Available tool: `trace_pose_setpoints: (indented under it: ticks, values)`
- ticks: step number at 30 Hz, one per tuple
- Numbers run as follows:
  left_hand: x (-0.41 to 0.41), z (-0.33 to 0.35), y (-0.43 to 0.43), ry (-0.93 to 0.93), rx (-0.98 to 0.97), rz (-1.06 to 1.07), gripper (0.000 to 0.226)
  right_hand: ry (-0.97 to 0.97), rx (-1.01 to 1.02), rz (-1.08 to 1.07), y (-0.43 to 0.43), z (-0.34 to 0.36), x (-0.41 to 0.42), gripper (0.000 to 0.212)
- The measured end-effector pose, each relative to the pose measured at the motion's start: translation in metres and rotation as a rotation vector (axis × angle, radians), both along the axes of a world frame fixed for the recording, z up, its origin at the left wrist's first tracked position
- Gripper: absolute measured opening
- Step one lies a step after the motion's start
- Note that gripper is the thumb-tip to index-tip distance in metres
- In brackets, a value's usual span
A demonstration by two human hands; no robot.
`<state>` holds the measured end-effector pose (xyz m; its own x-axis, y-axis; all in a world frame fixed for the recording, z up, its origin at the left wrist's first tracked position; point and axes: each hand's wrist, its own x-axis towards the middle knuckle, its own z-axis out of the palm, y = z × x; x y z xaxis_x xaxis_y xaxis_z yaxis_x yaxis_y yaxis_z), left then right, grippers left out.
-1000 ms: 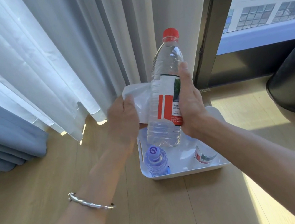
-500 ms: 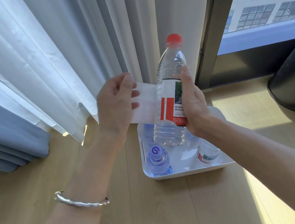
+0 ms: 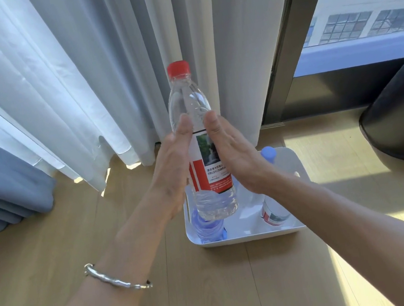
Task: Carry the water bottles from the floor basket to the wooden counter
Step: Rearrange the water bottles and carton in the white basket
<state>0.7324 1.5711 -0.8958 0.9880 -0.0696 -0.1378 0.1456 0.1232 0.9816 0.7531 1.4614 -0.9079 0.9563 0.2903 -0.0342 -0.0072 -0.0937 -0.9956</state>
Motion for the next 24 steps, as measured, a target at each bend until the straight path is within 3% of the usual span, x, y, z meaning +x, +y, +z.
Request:
trace_pose_setpoints:
  ticks: [4, 7, 11, 14, 16, 19, 21, 24]
  values:
    - [0.001, 0.002, 0.003, 0.034, -0.028, 0.032, 0.05, -0.06, -0.112, 0.05, -0.005, -0.001, 0.006, 0.037]
    - [0.004, 0.002, 0.008, 0.061, -0.039, 0.061, 0.048, -0.024, -0.222, 0.104, -0.012, 0.001, 0.014, 0.065]
    - [0.005, 0.001, 0.008, 0.094, -0.082, 0.07, 0.05, -0.093, -0.307, 0.18, -0.02, 0.004, 0.021, 0.057]
    - [0.008, 0.001, 0.009, 0.12, -0.081, 0.101, 0.038, -0.086, -0.33, 0.159, -0.024, 0.003, 0.023, 0.063]
    - [0.011, 0.001, 0.011, 0.125, -0.045, 0.107, 0.043, -0.092, -0.363, 0.112, -0.029, 0.003, 0.026, 0.065]
    - [0.014, 0.002, 0.013, 0.115, 0.001, 0.181, 0.036, -0.096, -0.394, 0.09, -0.034, 0.005, 0.031, 0.047]
    - [0.018, 0.002, 0.013, 0.139, 0.035, 0.291, 0.048, -0.1, -0.434, 0.123, -0.035, 0.006, 0.033, 0.027]
    - [0.022, 0.008, 0.011, 0.145, 0.068, 0.384, 0.061, -0.149, -0.534, 0.193, -0.035, 0.011, 0.035, 0.018]
